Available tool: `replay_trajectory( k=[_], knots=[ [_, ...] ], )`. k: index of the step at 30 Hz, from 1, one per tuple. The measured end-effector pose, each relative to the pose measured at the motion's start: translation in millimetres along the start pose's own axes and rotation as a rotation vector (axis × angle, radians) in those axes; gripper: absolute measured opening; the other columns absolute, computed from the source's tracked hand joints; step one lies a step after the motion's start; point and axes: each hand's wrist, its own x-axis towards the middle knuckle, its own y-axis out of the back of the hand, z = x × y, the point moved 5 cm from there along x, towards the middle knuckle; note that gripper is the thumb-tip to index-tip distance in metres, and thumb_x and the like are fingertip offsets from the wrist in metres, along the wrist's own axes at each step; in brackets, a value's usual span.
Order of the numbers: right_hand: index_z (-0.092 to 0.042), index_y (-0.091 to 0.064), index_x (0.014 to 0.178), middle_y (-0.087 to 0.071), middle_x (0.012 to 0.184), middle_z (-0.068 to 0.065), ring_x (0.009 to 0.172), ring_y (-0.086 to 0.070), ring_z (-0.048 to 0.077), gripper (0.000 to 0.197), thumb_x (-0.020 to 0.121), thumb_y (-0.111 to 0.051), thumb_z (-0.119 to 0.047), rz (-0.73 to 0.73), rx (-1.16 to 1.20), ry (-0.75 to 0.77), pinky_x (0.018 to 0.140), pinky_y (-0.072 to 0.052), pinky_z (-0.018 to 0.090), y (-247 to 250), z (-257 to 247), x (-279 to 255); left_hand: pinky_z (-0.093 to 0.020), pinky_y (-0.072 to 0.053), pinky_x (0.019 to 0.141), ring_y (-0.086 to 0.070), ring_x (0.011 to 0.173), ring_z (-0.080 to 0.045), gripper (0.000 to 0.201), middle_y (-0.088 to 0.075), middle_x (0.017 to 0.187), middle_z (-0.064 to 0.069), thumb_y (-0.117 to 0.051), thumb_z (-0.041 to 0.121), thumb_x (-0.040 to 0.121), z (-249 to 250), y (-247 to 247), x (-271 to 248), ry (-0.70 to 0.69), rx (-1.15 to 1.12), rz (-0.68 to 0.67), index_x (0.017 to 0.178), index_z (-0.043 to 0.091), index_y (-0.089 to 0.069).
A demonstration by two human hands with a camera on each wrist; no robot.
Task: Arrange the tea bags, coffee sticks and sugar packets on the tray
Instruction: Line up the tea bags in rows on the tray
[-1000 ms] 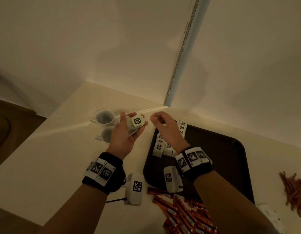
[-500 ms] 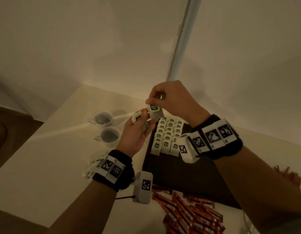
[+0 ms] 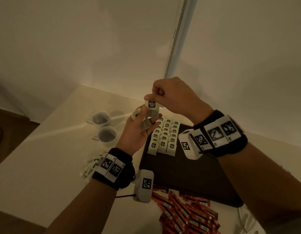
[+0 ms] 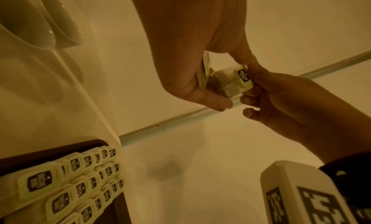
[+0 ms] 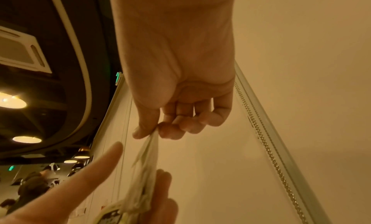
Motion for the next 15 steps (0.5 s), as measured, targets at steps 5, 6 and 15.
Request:
replay_trajectory(
  k=[5, 6, 15],
  knots=[
    [-0.017, -0.055, 0.069, -0.045, 0.054, -0.008, 0.050, -0.041, 0.006, 0.038, 0.088, -0.055, -0.050, -0.040, 0.047, -0.006, 0.057, -0.039, 0.031, -6.7, 5.7, -4.0, -0.021, -0.053, 0.055, -0.070, 0.076, -0.014, 0.007, -0.071, 0.079, 0.000, -0.060, 0.013, 0.088, 7.8, -1.7, 2.0, -0.071, 0.150, 0.055, 0.084, 0.017, -0.062],
    [-0.015, -0.054, 0.067, -0.045, 0.053, -0.006, 0.049, -0.041, 0.008, 0.041, 0.090, -0.053, -0.049, -0.028, 0.048, 0.000, 0.056, -0.038, 0.032, -7.1, 6.8, -4.8, -0.021, -0.053, 0.055, -0.070, 0.074, -0.014, 0.010, -0.070, 0.079, 0.000, -0.058, 0.011, 0.091, 9.3, -3.2, 2.2, -0.080, 0.172, 0.057, 0.084, 0.017, -0.062],
    [-0.015, -0.057, 0.063, -0.045, 0.049, -0.006, 0.046, -0.040, 0.007, 0.039, 0.086, -0.061, -0.047, 0.048, 0.109, 0.009, 0.051, -0.032, 0.019, 1.4, 13.8, -7.7, -0.018, -0.054, 0.059, -0.070, 0.076, -0.011, 0.009, -0.071, 0.078, 0.002, -0.059, 0.008, 0.087, 8.1, -13.4, 2.3, -0.114, 0.191, -0.006, 0.093, 0.013, -0.062]
  ],
)
